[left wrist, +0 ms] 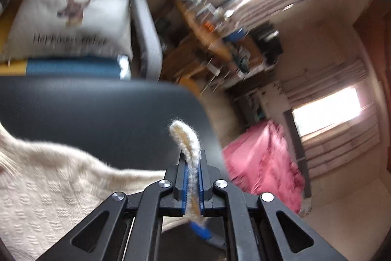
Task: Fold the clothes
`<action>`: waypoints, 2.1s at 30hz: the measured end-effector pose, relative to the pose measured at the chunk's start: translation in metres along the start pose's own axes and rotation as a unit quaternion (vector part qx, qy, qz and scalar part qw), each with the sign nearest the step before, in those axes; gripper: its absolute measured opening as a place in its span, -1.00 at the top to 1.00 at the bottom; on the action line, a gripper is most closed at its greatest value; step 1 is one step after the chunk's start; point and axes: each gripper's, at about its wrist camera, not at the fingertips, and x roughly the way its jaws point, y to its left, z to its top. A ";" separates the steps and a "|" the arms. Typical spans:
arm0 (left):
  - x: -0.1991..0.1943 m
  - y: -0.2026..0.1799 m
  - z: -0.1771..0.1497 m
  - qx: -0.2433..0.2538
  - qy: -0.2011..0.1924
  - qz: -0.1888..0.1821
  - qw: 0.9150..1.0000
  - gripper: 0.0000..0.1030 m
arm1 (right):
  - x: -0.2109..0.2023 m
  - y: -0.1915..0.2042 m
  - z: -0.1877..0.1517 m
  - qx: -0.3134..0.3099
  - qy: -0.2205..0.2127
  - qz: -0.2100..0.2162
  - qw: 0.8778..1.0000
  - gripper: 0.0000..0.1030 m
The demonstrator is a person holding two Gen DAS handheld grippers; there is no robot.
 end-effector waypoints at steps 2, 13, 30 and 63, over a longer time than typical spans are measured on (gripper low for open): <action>-0.028 -0.007 0.008 0.001 -0.026 -0.013 1.000 0.90 | -0.001 -0.009 -0.009 0.042 -0.006 0.037 0.998 -1.00; -0.185 0.026 0.006 -0.012 -0.134 -0.044 0.990 0.90 | 0.089 -0.011 -0.058 0.139 0.030 0.081 0.986 -1.00; -0.255 0.284 -0.116 -0.173 -0.119 0.116 0.971 0.90 | 0.124 -0.002 -0.072 0.028 0.041 -0.083 0.995 -1.00; -0.318 0.305 -0.157 -0.173 -0.173 0.197 0.949 0.89 | 0.111 0.067 -0.107 -0.177 0.109 -0.161 0.965 -1.00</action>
